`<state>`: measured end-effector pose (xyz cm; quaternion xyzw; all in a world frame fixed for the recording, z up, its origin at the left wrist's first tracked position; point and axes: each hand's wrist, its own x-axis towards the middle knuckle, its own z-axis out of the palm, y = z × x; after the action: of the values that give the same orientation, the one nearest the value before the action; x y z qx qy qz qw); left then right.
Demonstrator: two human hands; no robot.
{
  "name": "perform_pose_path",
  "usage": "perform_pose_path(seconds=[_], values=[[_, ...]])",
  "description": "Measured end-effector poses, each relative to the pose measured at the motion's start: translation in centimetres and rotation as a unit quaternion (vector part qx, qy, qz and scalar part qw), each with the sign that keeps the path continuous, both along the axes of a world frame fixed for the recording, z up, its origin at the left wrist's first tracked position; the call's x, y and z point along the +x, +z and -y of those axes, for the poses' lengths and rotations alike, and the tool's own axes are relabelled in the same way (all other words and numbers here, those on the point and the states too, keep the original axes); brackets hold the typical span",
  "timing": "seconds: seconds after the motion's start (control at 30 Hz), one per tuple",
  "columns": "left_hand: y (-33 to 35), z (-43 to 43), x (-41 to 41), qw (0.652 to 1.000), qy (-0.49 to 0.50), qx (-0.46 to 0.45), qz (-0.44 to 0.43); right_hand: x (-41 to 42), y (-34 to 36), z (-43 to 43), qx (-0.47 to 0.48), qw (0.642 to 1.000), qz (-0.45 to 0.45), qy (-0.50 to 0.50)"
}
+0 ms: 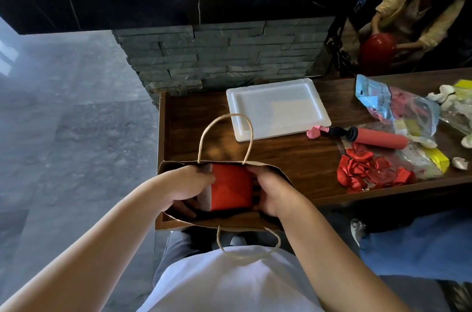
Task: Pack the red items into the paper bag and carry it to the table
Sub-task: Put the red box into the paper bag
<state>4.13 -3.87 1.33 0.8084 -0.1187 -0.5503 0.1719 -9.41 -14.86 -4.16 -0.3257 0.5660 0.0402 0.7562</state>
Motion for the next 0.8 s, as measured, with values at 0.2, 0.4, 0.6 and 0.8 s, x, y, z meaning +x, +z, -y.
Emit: perform_pose_path(seconds=[0.2,0.4,0.6,0.8], values=[[-1.0,-0.3,0.1,0.985,0.114,-0.074,-0.106,-0.1,-0.1,0.0,0.034,0.997,0.022,-0.072],[-0.8,0.2,-1.3,0.978,0.160,-0.128,-0.047,-0.1,-1.1,-1.2,0.029,0.988,0.000,-0.152],[-1.3,0.3,-0.8,0.969,0.203,-0.143,-0.008,-0.4,-1.6,-1.3,0.043,0.991,0.003,-0.123],[-1.6,0.1,-0.7,0.976,0.191,-0.098,-0.048,0.0,-1.0,-1.4,0.050,0.993,0.021,-0.105]])
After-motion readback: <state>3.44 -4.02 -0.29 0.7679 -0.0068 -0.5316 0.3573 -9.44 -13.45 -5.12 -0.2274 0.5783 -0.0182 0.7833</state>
